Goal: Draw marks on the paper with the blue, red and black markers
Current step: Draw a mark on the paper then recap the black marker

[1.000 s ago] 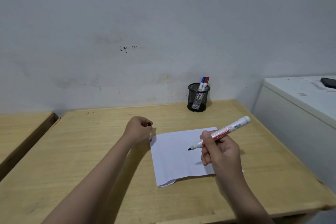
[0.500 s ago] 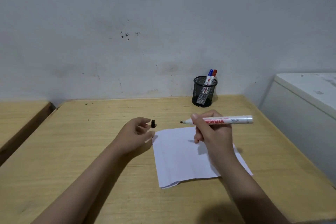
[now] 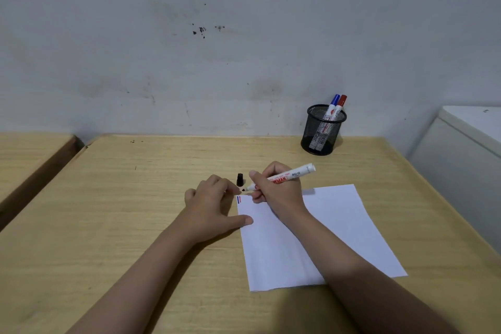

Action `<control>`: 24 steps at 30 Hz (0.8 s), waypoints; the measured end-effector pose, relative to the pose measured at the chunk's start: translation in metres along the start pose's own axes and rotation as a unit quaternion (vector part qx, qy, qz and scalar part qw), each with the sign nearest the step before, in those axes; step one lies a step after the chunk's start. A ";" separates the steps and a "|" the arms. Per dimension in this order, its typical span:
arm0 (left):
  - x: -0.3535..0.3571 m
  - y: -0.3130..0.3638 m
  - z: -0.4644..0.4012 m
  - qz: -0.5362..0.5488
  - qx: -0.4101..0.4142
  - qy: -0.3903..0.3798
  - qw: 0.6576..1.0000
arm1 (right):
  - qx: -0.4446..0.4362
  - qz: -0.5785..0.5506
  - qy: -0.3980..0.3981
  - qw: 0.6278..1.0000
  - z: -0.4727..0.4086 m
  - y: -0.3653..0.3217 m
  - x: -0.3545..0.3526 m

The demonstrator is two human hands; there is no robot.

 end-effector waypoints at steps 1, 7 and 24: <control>0.000 0.000 0.000 -0.009 0.000 0.000 1.000 | -0.001 0.004 0.003 1.000 0.000 0.001 0.000; -0.003 -0.003 -0.001 -0.001 -0.003 0.003 1.000 | -0.007 0.021 0.020 1.000 -0.001 0.001 -0.002; -0.006 -0.005 -0.004 0.018 -0.006 0.032 0.999 | -0.023 0.072 -0.002 0.997 -0.001 0.002 0.006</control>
Point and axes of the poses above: each hand's wrist, its own z-axis away from the middle knuckle, its own x-axis out of the palm, y = z × x, the point moved 7 cm from there along -z, towards the middle knuckle, and after that the axes turned 1 degree about y, right-handed, at the moved point
